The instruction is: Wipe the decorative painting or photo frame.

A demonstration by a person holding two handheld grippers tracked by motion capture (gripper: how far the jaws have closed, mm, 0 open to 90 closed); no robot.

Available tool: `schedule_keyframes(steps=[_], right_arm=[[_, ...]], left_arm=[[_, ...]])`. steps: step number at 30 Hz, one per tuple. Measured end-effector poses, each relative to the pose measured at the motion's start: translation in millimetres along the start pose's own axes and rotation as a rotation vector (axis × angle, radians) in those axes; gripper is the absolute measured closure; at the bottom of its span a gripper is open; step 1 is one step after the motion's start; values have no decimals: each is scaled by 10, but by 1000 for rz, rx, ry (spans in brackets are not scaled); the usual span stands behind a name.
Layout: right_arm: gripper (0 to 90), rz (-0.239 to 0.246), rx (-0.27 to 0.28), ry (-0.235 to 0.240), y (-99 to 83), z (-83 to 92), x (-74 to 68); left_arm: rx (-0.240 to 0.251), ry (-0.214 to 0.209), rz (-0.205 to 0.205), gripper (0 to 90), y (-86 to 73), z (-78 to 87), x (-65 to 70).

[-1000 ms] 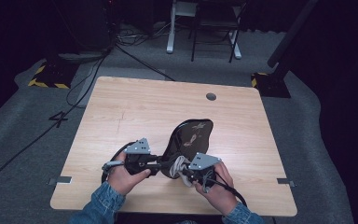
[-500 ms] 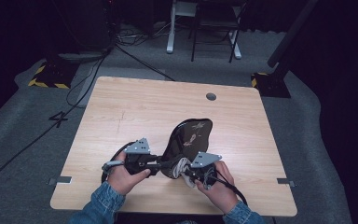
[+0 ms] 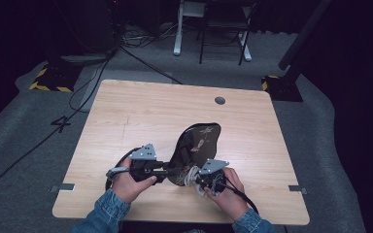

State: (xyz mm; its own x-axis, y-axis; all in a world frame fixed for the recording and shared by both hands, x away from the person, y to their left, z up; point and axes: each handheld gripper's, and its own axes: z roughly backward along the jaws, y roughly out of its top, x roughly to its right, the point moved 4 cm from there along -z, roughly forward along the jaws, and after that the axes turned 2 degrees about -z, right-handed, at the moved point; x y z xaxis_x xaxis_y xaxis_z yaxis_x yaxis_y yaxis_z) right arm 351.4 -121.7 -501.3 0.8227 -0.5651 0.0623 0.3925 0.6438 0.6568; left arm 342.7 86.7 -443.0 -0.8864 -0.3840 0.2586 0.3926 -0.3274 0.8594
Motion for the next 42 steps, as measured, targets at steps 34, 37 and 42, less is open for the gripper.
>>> schedule_keyframes(steps=[34, 37, 42], right_arm=[[773, 88, 116, 36, 244, 175, -336], [778, 70, 110, 53, 227, 153, -319], [781, 63, 81, 55, 176, 95, -312]], left_arm=[[-8, 0, -2, 722, 4, -12, 20], [-8, 2, -2, 723, 5, -12, 18], [-7, 2, 2, 723, 4, -12, 16]])
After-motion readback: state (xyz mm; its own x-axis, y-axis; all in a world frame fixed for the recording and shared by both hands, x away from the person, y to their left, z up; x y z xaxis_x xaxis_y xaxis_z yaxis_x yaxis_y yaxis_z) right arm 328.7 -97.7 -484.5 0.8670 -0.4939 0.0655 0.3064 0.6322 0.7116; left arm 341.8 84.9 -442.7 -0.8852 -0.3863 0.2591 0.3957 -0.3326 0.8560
